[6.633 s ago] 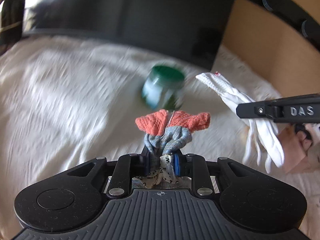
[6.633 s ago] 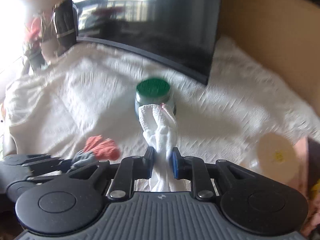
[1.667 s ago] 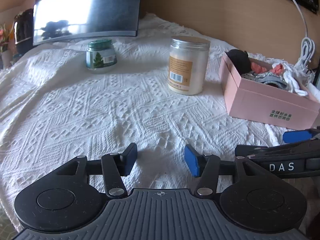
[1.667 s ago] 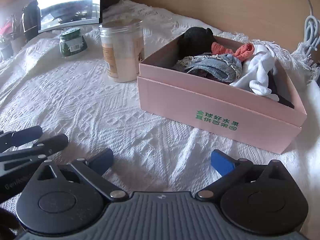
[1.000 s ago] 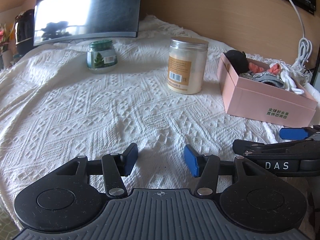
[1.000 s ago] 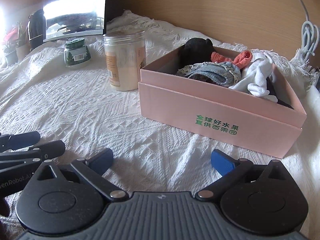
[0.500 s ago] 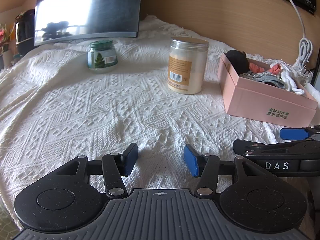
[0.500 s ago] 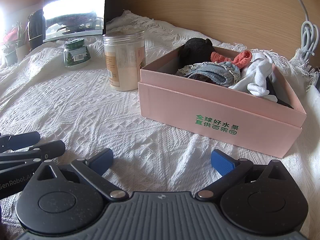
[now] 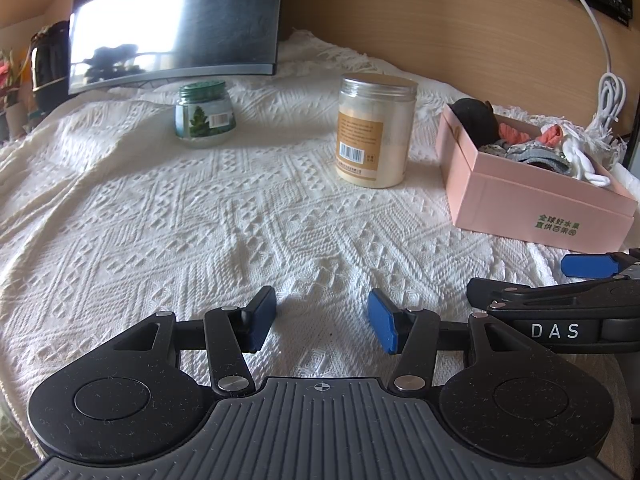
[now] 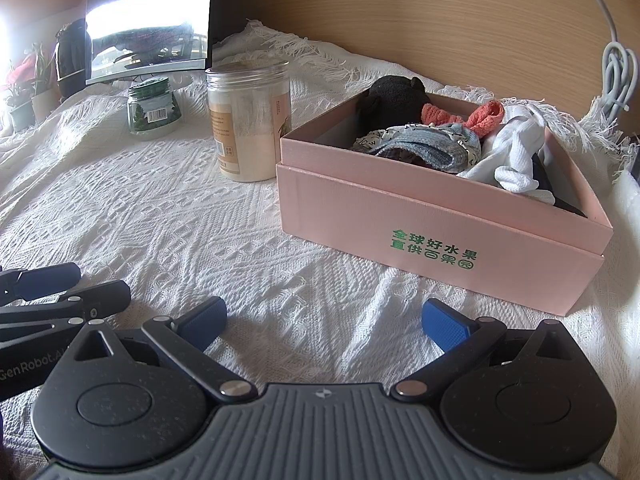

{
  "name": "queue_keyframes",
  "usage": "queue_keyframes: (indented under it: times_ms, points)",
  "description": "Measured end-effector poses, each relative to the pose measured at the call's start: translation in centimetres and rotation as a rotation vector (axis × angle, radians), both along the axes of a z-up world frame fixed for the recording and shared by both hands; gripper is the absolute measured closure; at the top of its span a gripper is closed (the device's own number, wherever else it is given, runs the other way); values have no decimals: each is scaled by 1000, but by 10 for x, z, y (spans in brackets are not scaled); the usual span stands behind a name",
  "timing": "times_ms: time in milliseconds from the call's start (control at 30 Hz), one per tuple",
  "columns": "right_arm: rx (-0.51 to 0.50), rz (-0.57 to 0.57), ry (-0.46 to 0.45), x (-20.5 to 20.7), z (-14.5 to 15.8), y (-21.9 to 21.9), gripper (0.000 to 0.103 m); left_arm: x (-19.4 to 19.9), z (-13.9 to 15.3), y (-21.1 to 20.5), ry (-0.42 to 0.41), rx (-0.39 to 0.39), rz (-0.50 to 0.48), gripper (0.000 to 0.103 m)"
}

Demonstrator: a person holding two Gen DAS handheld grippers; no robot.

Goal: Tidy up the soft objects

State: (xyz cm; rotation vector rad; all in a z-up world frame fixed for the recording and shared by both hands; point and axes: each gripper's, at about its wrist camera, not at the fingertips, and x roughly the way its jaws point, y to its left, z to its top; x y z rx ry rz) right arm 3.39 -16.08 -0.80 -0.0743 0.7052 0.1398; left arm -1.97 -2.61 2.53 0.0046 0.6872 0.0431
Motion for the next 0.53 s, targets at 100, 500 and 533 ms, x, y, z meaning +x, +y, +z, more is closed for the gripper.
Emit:
queue_keyframes:
  times_ms: [100, 500, 533]
  points:
    - [0, 0, 0, 0, 0, 0, 0, 0, 0, 0, 0, -1, -1, 47]
    - [0, 0, 0, 0, 0, 0, 0, 0, 0, 4, 3, -3, -15, 47]
    - [0, 0, 0, 0, 0, 0, 0, 0, 0, 4, 4, -4, -16, 48]
